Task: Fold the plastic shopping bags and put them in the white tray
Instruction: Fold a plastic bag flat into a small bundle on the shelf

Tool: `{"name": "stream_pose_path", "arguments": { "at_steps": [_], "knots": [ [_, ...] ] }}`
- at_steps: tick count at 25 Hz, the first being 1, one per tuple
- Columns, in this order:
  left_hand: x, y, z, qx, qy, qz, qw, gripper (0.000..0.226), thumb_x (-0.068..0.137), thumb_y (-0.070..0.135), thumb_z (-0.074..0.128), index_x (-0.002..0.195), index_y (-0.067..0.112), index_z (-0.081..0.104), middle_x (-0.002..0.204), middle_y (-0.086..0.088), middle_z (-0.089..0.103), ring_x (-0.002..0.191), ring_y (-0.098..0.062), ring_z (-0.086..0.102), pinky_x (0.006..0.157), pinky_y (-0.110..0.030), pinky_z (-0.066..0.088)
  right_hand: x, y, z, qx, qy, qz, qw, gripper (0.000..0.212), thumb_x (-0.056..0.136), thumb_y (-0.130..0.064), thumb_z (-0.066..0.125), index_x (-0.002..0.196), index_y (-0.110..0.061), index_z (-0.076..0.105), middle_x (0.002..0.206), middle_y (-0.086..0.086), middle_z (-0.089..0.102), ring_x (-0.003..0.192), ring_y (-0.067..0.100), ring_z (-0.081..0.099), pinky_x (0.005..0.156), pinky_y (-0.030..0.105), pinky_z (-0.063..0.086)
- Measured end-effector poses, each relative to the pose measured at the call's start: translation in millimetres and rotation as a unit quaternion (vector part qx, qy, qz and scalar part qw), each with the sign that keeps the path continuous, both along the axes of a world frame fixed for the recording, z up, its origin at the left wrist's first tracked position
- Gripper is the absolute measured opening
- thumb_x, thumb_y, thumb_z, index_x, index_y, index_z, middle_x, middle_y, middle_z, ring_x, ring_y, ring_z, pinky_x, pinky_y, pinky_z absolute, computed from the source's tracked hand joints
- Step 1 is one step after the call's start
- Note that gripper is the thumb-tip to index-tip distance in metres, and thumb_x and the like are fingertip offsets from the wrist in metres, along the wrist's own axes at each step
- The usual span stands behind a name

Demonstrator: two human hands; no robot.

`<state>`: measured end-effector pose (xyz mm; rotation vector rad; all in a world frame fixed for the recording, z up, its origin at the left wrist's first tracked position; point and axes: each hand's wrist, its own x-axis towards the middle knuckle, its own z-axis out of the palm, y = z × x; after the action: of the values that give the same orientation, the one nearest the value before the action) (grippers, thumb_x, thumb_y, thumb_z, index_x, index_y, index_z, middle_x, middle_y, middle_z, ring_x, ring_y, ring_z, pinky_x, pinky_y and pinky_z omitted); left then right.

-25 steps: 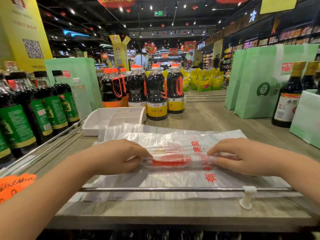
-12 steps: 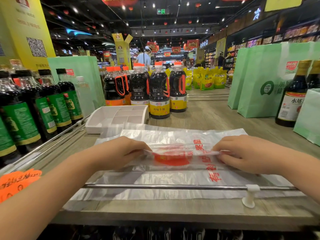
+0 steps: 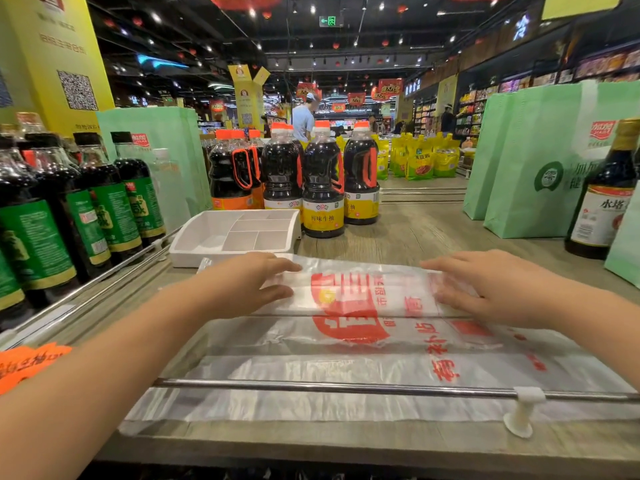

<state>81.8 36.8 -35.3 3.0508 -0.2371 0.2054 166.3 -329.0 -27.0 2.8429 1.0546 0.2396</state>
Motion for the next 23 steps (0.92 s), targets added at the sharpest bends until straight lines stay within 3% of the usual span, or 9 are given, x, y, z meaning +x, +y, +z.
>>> {"name": "stream_pose_path", "arguments": {
  "at_steps": [3,5,8,11,16,20,23],
  "knots": [
    [-3,-4,-6,0.029,0.013,-0.028,0.999,0.045,0.102,0.041,0.046,0.147,0.043,0.040,0.144,0.011,0.046,0.126,-0.012,0.047,0.106,-0.031,0.040,-2,2,-5,-0.018,0.044,0.003,0.999,0.053,0.099,-0.061,0.028,0.150,-0.049,0.026,0.146,-0.020,0.039,0.125,0.009,0.047,0.104,0.026,0.037],
    [-7,-14,-7,0.033,0.043,-0.060,0.997,0.046,0.103,0.050,0.036,0.149,0.047,0.037,0.154,0.015,0.035,0.138,-0.009,0.036,0.115,-0.030,0.031,-7,8,-7,-0.027,0.049,0.020,0.998,0.054,0.100,-0.058,0.024,0.152,-0.044,0.028,0.153,-0.018,0.033,0.133,0.007,0.040,0.109,0.023,0.031],
    [-11,-29,-8,0.039,0.104,-0.081,0.990,0.053,0.099,0.062,0.029,0.151,0.052,0.026,0.162,0.020,0.018,0.147,-0.007,0.024,0.121,-0.031,0.020,-15,18,-12,-0.036,0.060,0.043,0.997,0.061,0.096,-0.065,0.023,0.154,-0.043,0.025,0.159,-0.019,0.026,0.142,0.005,0.031,0.117,0.025,0.023],
    [-12,-25,-9,0.049,0.116,-0.074,0.989,0.052,0.100,0.061,0.025,0.151,0.055,0.020,0.163,0.021,0.015,0.149,-0.008,0.023,0.122,-0.032,0.019,-14,19,-16,-0.036,0.109,0.030,0.993,0.060,0.097,-0.067,0.024,0.153,-0.047,0.023,0.161,-0.021,0.022,0.144,0.004,0.028,0.120,0.029,0.022],
    [-18,-9,-8,0.092,0.119,-0.056,0.987,0.052,0.108,0.034,0.029,0.153,0.053,0.012,0.164,0.018,0.012,0.149,-0.012,0.025,0.121,-0.030,0.022,-7,-5,-13,-0.036,0.150,-0.012,0.988,0.077,0.082,-0.079,0.015,0.153,-0.051,0.018,0.162,-0.025,0.014,0.150,0.003,0.015,0.124,0.031,0.013],
    [-23,7,-10,0.118,0.147,0.018,0.982,0.074,0.102,0.006,0.030,0.155,0.050,0.002,0.165,0.018,-0.001,0.152,-0.013,0.015,0.123,-0.037,0.018,-6,-25,-15,-0.040,0.217,-0.072,0.973,0.068,0.095,-0.069,0.022,0.156,-0.045,0.004,0.164,-0.021,-0.006,0.150,0.000,-0.006,0.124,0.031,-0.001],
    [-26,20,-11,0.117,0.142,0.096,0.978,0.066,0.104,0.012,0.031,0.157,0.043,0.006,0.166,0.010,0.003,0.152,-0.019,0.017,0.122,-0.041,0.020,-7,-25,-15,-0.050,0.231,-0.082,0.968,0.066,0.100,-0.062,0.022,0.158,-0.039,-0.001,0.164,-0.016,-0.012,0.151,0.003,-0.009,0.120,0.028,-0.005]
  ]
}}
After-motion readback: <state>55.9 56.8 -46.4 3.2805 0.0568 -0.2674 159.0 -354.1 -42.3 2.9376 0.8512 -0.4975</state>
